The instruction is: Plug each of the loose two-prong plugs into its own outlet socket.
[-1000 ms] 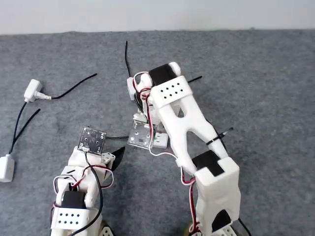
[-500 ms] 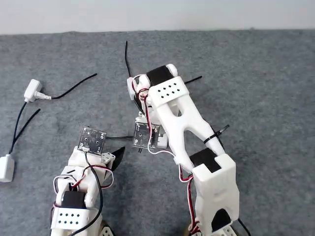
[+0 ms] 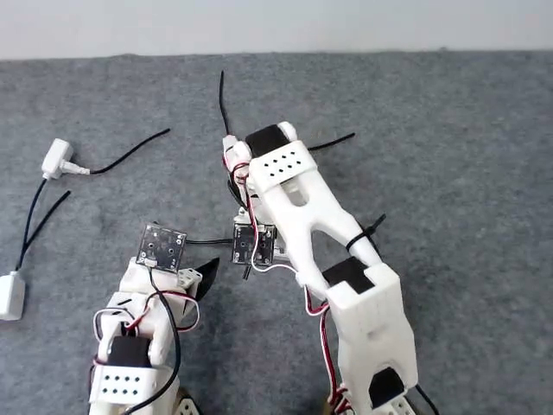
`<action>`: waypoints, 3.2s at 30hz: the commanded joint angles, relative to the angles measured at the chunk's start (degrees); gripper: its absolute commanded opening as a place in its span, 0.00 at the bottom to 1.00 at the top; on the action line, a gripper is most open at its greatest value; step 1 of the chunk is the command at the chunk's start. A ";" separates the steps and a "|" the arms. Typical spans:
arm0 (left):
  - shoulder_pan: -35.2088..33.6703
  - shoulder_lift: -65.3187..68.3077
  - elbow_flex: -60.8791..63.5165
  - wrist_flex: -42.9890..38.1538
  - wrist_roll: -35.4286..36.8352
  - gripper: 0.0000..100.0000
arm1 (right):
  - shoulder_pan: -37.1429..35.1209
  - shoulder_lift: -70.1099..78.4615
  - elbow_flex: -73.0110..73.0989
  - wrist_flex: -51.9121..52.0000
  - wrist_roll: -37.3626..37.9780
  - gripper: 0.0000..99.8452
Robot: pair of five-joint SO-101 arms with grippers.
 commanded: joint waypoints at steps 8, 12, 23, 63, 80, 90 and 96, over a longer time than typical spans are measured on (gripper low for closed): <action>-0.35 -0.09 -0.57 0.35 -0.26 0.32 | -1.98 -0.31 -2.64 -3.65 3.60 0.01; -0.35 -0.09 -0.57 0.35 -0.26 0.32 | -2.68 -0.22 -2.64 -4.26 3.60 0.01; -0.35 -0.09 -0.57 0.35 -0.26 0.32 | -2.33 -0.13 -2.29 -3.65 3.60 0.01; -0.35 -0.09 -0.57 0.35 -0.26 0.32 | 0.40 -3.47 -2.29 1.71 3.34 0.01; -0.35 -0.09 -0.57 0.35 -0.26 0.32 | 2.07 -3.47 -2.29 1.71 3.34 0.01; -0.35 -0.09 -0.57 0.35 -0.26 0.32 | 2.07 -3.47 -2.29 1.89 3.34 0.01; -0.35 -0.09 -0.57 0.35 -0.26 0.32 | 2.07 -3.47 -2.29 2.42 3.34 0.01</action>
